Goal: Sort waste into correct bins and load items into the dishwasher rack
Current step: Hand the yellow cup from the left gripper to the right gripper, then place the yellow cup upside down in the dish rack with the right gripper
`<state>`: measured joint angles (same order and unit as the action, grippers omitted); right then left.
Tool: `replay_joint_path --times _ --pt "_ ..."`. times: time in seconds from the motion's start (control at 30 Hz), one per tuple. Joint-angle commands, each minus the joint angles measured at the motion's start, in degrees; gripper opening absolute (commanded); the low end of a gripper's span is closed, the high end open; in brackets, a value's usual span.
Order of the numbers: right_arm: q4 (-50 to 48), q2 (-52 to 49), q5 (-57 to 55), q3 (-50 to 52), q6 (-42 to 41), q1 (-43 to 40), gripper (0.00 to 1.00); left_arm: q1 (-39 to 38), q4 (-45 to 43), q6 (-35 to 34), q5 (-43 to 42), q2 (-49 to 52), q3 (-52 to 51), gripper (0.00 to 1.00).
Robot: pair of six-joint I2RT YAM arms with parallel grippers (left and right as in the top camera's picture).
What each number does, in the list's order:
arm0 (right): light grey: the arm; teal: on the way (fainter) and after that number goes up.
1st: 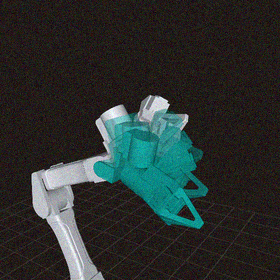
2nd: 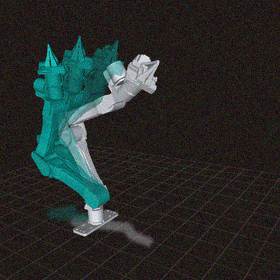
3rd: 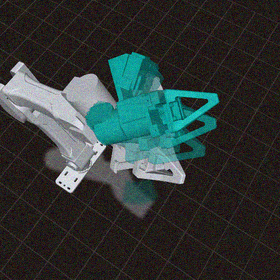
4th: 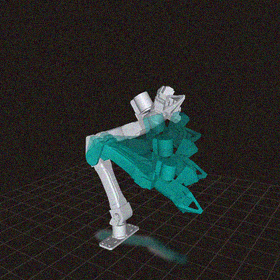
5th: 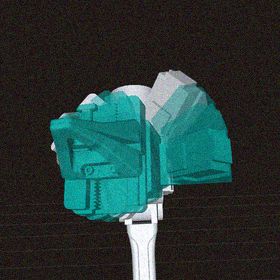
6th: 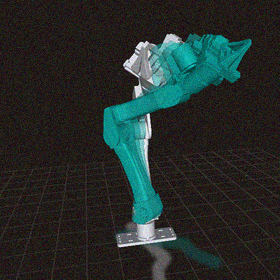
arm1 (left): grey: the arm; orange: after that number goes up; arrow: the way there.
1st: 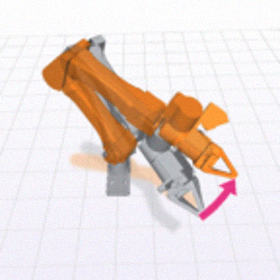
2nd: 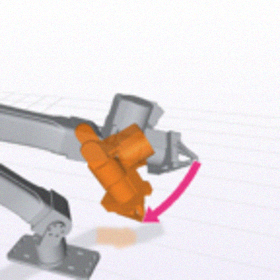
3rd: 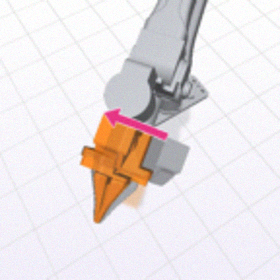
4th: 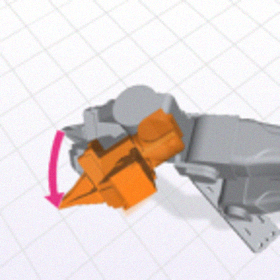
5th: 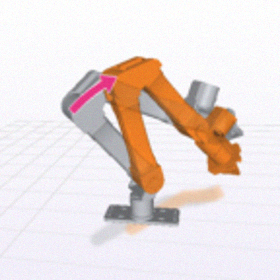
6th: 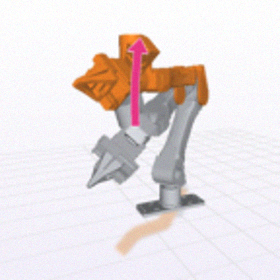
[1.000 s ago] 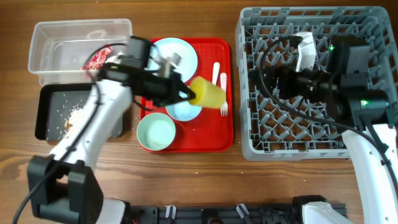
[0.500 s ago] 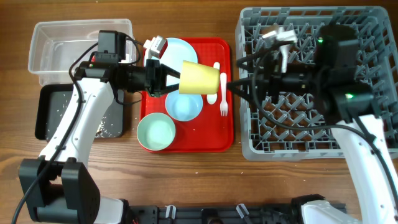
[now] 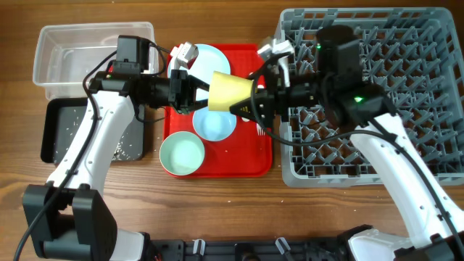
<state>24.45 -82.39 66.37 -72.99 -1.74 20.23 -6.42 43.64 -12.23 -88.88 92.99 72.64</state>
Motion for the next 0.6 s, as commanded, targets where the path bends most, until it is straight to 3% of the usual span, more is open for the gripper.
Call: replay_joint_path --times 0.0,0.1,0.17,0.33,0.47,0.57 --pt "-1.31 -0.81 0.52 -0.37 -1.88 1.16 0.72 -0.68 -0.15 1.11 -1.46 -0.79 0.55 0.04" --pt "-1.49 -0.9 0.5 -0.37 -1.9 1.18 0.54 -0.76 -0.2 1.14 -1.46 -0.81 0.55 0.04" --pt "-1.49 -0.9 0.17 -0.37 -1.99 1.18 0.49 -0.76 -0.2 1.14 -1.46 -0.79 0.55 0.06" --pt "-0.48 0.13 -11.21 -0.39 -7.72 0.35 0.49 -0.76 -0.39 1.16 -1.46 -0.81 0.55 0.43" --pt "4.52 2.95 -21.05 -0.42 -9.25 -2.49 0.49 -0.52 -0.85 1.57 2.58 -0.81 0.55 0.53" --pt "12.24 6.21 -30.88 -1.14 -10.99 -5.79 0.5 -0.44 -0.81 1.55 13.53 -0.79 0.55 0.54"
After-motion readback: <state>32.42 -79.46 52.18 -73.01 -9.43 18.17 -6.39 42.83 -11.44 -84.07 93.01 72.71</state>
